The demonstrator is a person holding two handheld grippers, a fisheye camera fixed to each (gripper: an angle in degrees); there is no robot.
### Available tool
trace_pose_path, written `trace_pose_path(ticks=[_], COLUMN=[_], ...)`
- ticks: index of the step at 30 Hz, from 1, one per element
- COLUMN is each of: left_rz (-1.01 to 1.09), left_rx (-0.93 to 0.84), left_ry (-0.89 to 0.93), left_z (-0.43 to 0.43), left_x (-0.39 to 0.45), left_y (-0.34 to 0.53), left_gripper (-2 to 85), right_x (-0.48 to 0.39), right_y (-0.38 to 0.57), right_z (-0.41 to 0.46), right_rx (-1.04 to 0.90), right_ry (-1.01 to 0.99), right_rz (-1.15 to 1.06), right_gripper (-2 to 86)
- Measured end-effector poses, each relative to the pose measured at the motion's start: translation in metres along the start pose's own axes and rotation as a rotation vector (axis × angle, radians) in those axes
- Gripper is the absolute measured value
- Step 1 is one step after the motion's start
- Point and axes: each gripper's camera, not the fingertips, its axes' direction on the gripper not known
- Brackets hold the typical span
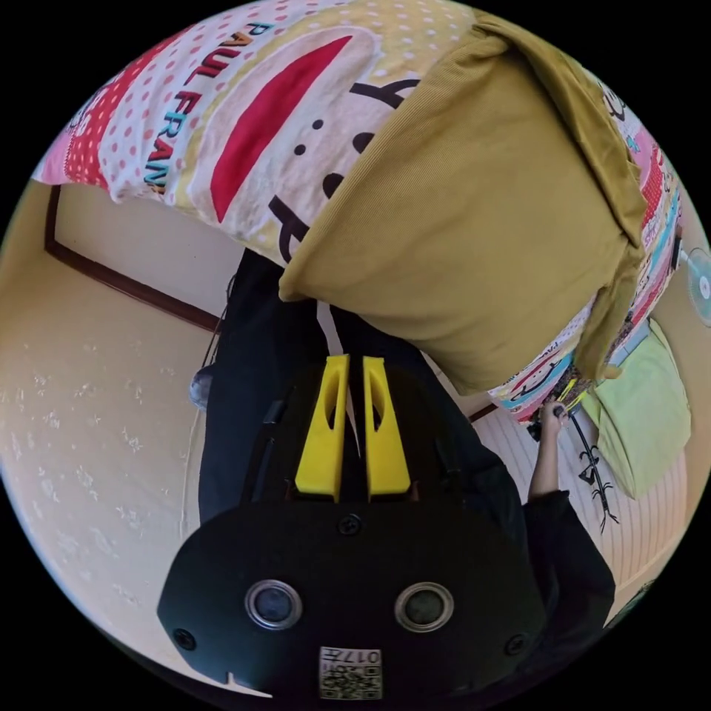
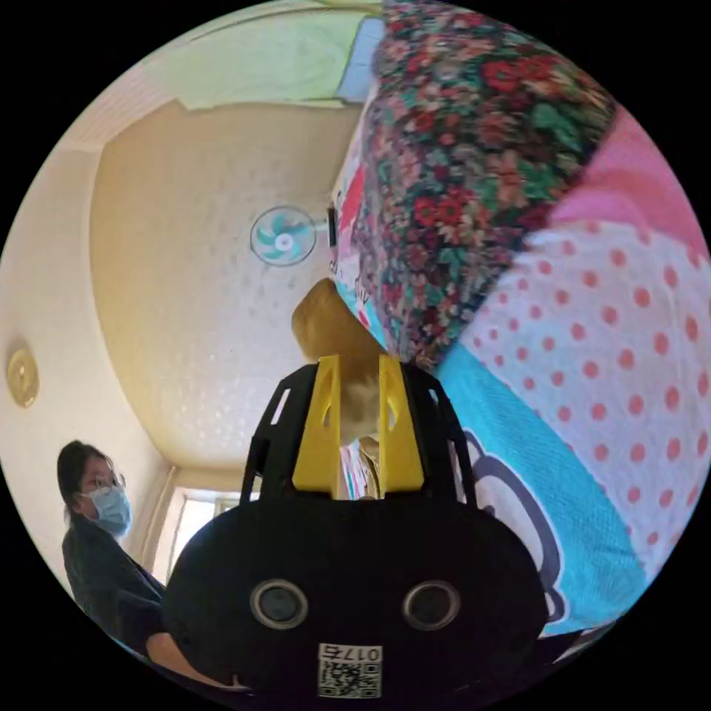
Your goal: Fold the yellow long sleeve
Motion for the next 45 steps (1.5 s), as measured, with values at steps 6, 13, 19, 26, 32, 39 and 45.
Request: trace_pose_path(ticks=[6,13,19,26,32,39,45], left_rz=[0.042,0.078,0.053,-0.046,-0.031,0.002,0.049], left_rx=[-0.013,-0.008,-0.001,0.013,0.023,0.025,0.058], left_ry=[-0.057,-0.070,-0.054,0.034,0.030,0.014,0.033], left_z=[-0.014,-0.030,-0.042,-0.050,-0.047,-0.043,-0.065], left_x=[-0.001,-0.006,-0.030,-0.066,-0.059,-0.030,-0.005], left_y=[0.001,0.009,0.024,0.041,0.055,0.067,0.079], left_gripper=[4.3,4.2,4.0,3.9,3.8,2.9,2.6], right_x=[0.021,-0.013,-0.094,-0.105,-0.077,-0.030,-0.036], right_y=[0.025,-0.035,-0.083,-0.111,-0.123,-0.124,-0.102], right_z=[-0.049,0.021,0.101,0.138,0.166,0.235,0.200], right_rx=[0.169,0.031,-0.024,-0.082,-0.104,-0.270,-0.128], right_ry=[-0.029,0.041,-0.092,0.295,0.347,0.349,-0.203], right_rz=[0.139,0.117,-0.048,-0.041,-0.063,-0.092,-0.163], right_gripper=[12.1,8.7,4.7,11.3,11.1,5.7,3.4])
